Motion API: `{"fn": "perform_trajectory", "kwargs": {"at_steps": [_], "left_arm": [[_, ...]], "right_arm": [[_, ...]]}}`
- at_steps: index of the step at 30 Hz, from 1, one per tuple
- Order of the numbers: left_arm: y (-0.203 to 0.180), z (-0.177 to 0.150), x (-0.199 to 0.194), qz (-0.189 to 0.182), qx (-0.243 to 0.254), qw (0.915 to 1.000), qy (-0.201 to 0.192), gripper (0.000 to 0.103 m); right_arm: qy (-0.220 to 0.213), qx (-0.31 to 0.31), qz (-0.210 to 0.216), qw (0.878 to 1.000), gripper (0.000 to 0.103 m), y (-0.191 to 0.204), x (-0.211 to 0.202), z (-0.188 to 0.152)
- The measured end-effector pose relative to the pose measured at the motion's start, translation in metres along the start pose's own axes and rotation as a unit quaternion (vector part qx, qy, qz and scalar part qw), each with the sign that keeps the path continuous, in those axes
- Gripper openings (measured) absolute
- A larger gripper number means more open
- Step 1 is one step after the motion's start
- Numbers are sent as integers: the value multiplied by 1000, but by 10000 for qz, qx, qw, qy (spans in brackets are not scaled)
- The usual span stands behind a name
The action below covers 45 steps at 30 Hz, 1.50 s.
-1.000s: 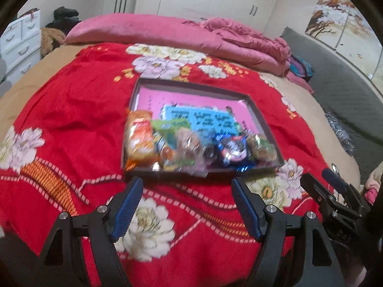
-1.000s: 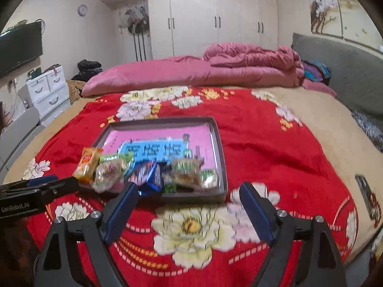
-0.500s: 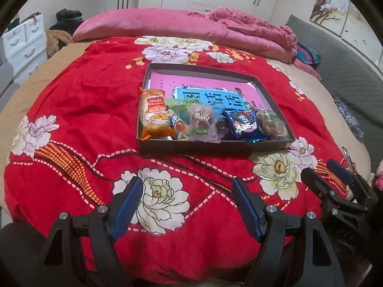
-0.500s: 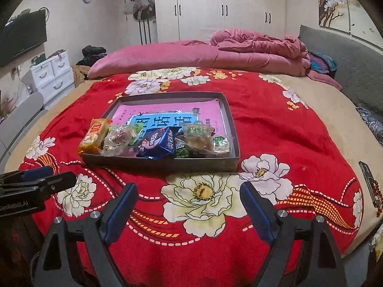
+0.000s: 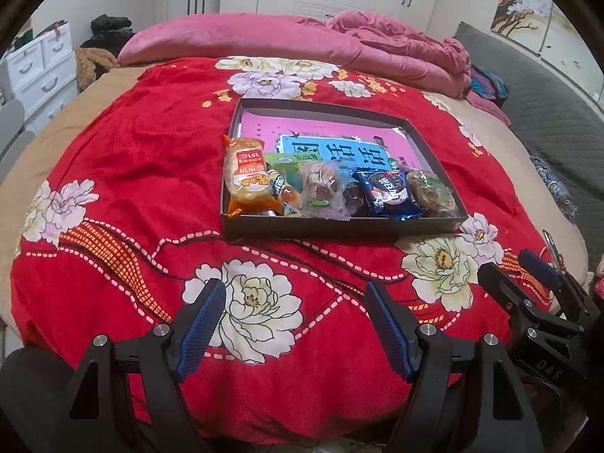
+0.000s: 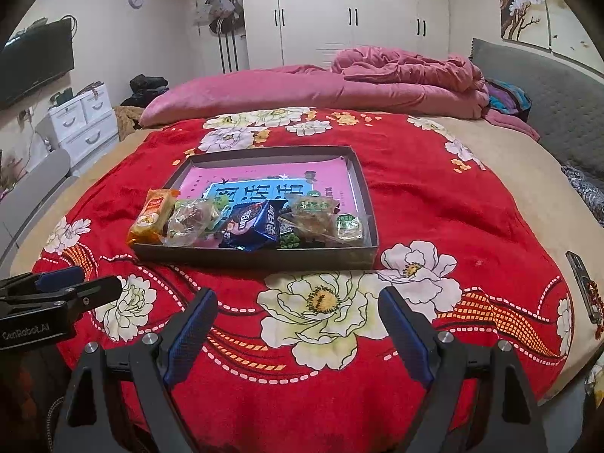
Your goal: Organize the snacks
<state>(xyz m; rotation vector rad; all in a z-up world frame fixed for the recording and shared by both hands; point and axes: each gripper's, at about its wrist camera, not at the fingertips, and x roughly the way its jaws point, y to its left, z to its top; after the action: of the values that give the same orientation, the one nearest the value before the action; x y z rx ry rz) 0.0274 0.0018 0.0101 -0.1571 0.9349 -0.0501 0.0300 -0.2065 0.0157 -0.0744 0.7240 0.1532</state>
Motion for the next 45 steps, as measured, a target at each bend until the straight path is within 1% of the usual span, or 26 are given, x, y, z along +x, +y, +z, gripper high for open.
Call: {"fn": "perform_trajectory", "kwargs": {"at_steps": [26, 38, 42, 45], "left_arm": [[2, 0, 2, 88, -34, 10000, 24, 77], [0, -1, 8, 62, -40, 10000, 56, 77], [1, -1, 11, 66, -87, 9999, 116, 77], [6, -1, 17, 38, -241, 9995, 187, 77]], "right_arm": [[5, 24, -38, 10000, 87, -1, 1, 0], [-18, -5, -34, 10000, 87, -5, 3, -1], [-7, 27, -37, 10000, 87, -8, 6, -1], [-15, 41, -66, 10000, 87, -11, 9, 0]]}}
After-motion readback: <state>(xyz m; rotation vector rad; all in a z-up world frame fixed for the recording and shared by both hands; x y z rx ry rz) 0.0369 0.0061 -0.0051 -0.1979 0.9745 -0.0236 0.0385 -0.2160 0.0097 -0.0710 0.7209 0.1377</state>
